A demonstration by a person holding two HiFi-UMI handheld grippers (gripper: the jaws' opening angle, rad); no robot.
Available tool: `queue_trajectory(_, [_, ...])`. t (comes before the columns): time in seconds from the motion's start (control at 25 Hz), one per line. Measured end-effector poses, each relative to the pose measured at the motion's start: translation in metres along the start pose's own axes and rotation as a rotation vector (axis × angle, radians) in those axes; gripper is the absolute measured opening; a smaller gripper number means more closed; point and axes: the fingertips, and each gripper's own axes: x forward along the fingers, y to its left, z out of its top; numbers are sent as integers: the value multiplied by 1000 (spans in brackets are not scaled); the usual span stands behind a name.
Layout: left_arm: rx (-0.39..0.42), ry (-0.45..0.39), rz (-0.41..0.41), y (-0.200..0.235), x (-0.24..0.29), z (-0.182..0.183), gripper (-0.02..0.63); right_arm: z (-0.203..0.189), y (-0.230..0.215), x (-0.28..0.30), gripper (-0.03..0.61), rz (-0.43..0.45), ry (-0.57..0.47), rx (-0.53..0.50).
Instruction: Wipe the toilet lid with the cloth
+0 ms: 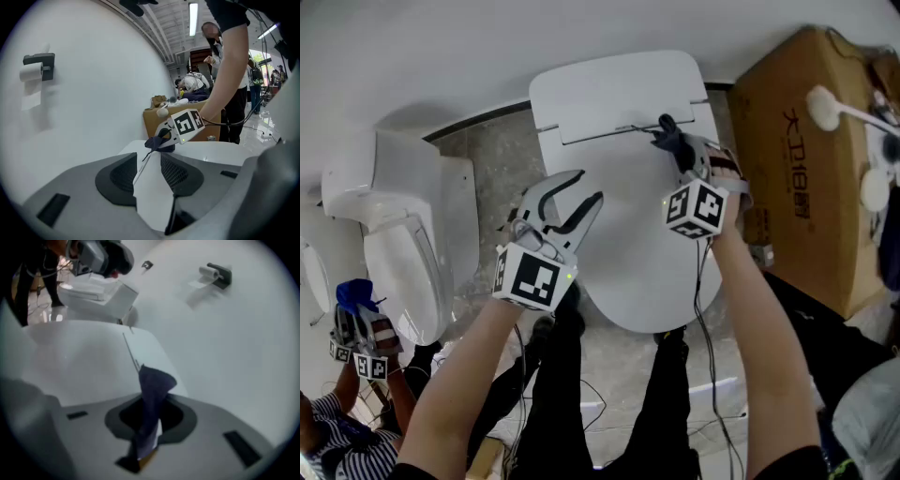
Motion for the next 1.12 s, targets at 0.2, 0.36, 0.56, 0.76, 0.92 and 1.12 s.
queue_trajectory(0.2, [-4, 20, 4, 3, 4, -14, 166, -28, -18, 25, 69, -22, 101, -137])
queue_trajectory(0.36, [-4, 16, -7, 0, 10, -11, 166, -58, -32, 36, 69, -24, 188, -131])
queue_trajectory(0.56, [-21, 18, -1, 6, 11, -11, 166, -70, -32, 44, 69, 13, 224, -133])
queue_trajectory(0.76, [-29, 29, 3, 5, 10, -15, 166, -65, -17, 40, 69, 58, 209, -127])
queue_trajectory(0.92, [-29, 35, 2, 3, 9, -17, 166, -59, 7, 32, 69, 104, 198, -120])
queue_trajectory(1.12, [-28, 38, 2, -3, 8, -16, 166, -52, 37, 17, 69, 137, 179, -126])
